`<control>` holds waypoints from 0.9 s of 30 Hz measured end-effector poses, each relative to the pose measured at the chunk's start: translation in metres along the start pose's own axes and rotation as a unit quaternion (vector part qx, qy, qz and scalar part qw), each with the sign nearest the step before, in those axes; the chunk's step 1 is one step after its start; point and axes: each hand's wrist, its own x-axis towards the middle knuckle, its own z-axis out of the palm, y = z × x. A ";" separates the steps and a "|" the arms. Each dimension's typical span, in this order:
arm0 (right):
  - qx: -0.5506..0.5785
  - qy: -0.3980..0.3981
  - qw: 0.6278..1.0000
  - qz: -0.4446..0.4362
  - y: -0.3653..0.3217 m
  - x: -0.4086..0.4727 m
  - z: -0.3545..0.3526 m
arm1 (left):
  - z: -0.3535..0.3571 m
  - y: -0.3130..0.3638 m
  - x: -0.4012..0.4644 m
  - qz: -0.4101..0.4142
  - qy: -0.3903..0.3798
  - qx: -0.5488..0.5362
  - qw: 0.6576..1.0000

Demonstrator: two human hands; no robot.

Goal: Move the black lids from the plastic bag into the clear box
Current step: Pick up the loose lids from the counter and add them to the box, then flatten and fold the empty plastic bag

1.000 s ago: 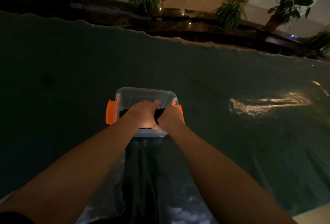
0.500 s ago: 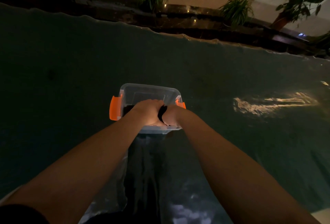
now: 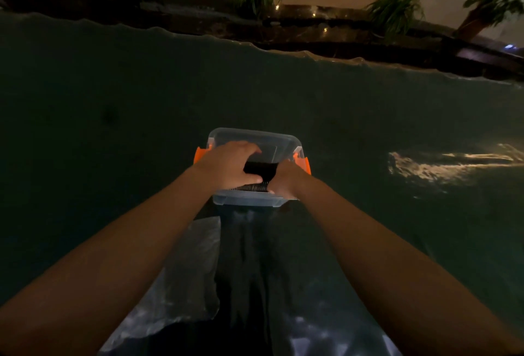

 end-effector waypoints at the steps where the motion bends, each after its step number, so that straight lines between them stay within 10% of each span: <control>1: 0.017 0.011 1.000 -0.005 -0.001 -0.002 0.002 | -0.007 0.001 -0.007 -0.001 0.010 -0.001 1.000; 16: 0.096 0.287 0.913 -0.272 -0.028 -0.086 0.057 | -0.039 -0.062 -0.191 -0.166 0.148 -0.020 0.975; 23: 0.198 0.075 0.977 -0.038 -0.055 -0.070 0.138 | 0.010 -0.114 -0.272 -0.357 -0.015 -0.081 0.930; 27: 0.308 -0.031 0.948 0.074 -0.057 -0.066 0.170 | 0.031 -0.116 -0.288 -0.367 -0.134 -0.069 0.918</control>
